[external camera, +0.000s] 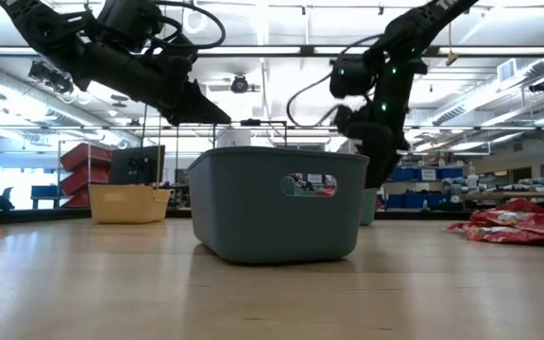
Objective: Sort candy
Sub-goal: Adjust the green bin and yellow bin
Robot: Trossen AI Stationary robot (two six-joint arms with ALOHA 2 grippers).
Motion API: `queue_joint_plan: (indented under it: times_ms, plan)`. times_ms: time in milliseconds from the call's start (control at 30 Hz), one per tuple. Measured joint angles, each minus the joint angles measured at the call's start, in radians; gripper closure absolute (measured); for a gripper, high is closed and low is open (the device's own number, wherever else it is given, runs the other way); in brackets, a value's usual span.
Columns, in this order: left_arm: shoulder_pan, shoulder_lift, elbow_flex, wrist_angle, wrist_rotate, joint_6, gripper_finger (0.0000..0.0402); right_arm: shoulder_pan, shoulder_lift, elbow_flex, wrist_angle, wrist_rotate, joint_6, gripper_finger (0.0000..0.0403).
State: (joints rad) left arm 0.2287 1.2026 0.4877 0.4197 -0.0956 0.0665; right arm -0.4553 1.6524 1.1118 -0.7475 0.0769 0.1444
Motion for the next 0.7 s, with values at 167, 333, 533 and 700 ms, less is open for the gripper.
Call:
queue_joint_plan:
  times_ms: [167, 333, 533, 700]
  plan:
    - [0.0, 0.0, 0.0, -0.011, 0.0, -0.022, 0.0387, 0.009, -0.047, 0.0, 0.056, 0.041, -0.083, 0.0182]
    - [0.0, 0.0, 0.0, -0.051, 0.0, -0.077, 0.0388, -0.028, -0.049, 0.0, 0.097, 0.038, -0.163, 0.0206]
    - [0.0, 0.0, 0.0, -0.106, -0.001, -0.085, 0.0398, -0.016, 0.007, 0.0, 0.125, -0.046, -0.16, 0.0327]
    - [0.0, 0.0, 0.0, -0.105, -0.001, -0.086, 0.0399, -0.046, 0.062, -0.001, 0.105, -0.019, -0.14, 0.0391]
